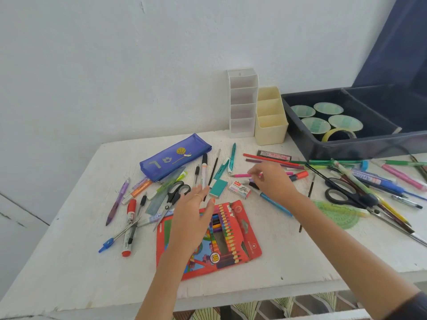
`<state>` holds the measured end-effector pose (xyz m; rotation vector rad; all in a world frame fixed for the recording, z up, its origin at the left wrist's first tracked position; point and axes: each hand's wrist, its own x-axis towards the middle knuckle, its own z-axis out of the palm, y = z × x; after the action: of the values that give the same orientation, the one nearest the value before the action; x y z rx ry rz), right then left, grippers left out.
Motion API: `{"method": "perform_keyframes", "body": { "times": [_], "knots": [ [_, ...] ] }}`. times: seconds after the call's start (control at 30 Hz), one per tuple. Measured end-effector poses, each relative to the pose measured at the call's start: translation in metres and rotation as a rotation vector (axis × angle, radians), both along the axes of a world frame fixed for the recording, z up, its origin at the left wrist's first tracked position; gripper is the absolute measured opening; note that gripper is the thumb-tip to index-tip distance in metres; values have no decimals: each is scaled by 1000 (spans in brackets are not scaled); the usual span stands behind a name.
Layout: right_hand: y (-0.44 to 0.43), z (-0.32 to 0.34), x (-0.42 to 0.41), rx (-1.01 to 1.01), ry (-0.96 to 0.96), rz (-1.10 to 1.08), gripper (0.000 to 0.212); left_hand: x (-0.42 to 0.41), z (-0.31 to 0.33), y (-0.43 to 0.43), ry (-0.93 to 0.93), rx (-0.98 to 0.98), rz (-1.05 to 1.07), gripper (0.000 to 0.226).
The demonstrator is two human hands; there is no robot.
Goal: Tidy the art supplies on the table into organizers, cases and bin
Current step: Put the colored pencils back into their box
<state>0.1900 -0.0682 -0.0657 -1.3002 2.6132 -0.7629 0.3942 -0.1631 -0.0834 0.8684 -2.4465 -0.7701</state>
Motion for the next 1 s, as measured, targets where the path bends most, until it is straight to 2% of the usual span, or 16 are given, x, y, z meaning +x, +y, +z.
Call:
{"method": "perform_keyframes", "body": {
  "times": [0.1,0.23,0.37,0.47,0.53,0.63,0.73,0.83,1.0],
  "knots": [
    [-18,3,-13,148,184,44,29,-18,7,-7,27,-10,-15,41],
    [-42,-3,-23,347,243,147,30,-27,8,-12,50,-10,-9,39],
    [-48,-4,-26,363,306,244,23,-28,2,-17,45,13,9,37],
    [-42,7,-21,211,279,288,22,-25,0,-19,72,32,28,36],
    [-35,23,-12,8,235,276,22,-23,0,-18,64,28,41,36],
    [-17,56,6,-348,168,229,38,-17,0,-15,54,20,52,36],
    [3,78,18,-651,54,104,44,-10,1,-7,66,11,49,34],
    [22,72,21,-701,-221,-62,46,0,-2,-1,52,10,43,34],
    [51,27,26,-625,-495,-264,42,21,-11,7,26,11,56,35]
  ]
}}
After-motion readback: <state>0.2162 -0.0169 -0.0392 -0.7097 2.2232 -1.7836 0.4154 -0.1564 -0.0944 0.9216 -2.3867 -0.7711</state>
